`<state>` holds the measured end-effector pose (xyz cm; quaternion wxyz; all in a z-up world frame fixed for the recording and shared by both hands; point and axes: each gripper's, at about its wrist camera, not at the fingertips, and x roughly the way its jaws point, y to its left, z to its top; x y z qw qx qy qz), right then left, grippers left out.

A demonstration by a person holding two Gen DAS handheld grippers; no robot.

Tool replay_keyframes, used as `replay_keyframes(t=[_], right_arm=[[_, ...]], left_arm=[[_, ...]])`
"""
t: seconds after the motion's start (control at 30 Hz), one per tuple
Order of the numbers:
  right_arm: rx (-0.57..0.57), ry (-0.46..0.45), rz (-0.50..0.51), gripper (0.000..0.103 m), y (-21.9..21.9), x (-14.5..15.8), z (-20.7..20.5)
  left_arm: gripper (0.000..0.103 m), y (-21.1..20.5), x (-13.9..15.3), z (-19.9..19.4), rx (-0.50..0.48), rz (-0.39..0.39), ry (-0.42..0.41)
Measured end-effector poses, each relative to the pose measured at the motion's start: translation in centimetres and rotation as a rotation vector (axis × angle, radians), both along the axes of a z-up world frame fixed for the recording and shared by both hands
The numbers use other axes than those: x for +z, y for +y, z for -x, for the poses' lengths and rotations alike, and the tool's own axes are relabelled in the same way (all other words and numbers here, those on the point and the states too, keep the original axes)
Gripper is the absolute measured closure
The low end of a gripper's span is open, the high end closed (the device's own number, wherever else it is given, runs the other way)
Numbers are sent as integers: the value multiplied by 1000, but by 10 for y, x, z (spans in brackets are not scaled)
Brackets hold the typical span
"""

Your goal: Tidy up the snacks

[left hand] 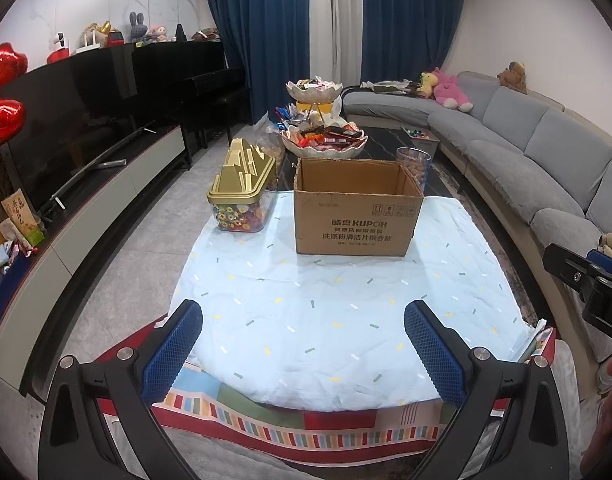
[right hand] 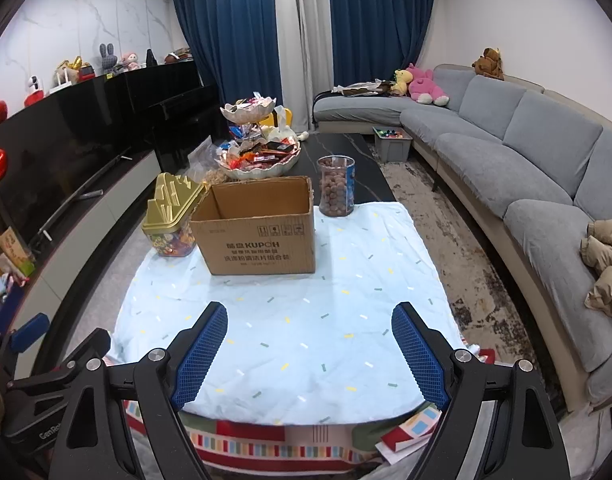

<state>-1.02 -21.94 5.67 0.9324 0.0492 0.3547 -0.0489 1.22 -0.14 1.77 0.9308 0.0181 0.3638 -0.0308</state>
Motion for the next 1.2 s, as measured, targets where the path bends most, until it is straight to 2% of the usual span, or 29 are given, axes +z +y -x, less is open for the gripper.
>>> replay_keyframes(t=[1.2], right_arm=[[0,4,1,18,0,1,-4]], left_arm=[[0,-3,-2,-2,4,27,13]])
